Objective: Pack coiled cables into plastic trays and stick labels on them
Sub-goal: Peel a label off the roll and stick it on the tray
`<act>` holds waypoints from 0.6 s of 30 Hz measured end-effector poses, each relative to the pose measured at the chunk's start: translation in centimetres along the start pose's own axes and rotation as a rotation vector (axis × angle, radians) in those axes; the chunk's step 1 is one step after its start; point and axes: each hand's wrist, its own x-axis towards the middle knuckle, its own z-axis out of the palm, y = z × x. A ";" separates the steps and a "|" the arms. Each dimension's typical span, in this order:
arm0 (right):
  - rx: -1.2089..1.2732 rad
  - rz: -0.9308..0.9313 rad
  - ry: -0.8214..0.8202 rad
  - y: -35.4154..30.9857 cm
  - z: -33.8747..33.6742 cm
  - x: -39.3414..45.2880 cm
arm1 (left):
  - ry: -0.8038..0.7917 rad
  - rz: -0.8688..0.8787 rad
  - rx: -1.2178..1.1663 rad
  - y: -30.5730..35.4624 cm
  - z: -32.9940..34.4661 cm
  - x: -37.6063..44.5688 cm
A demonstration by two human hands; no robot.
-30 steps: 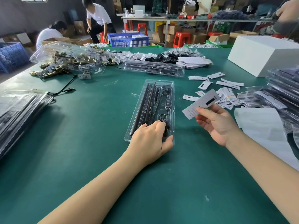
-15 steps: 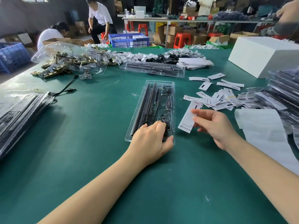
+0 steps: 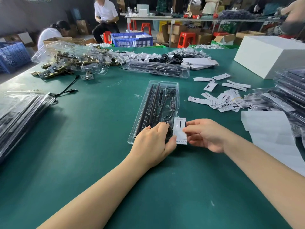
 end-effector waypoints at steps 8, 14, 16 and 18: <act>0.230 0.026 -0.032 -0.5 0.2 0.7 | -0.013 0.005 0.003 -0.1 0.1 0.0; 0.119 0.086 -0.054 -1.0 -1.2 0.4 | -0.001 -0.002 -0.022 0.0 -0.1 0.0; 0.010 0.120 -0.122 -1.1 -1.7 0.0 | 0.008 -0.005 -0.032 0.0 0.0 0.0; -0.057 0.147 -0.163 -1.2 -2.0 -0.3 | 0.026 0.006 -0.023 -0.1 0.0 0.0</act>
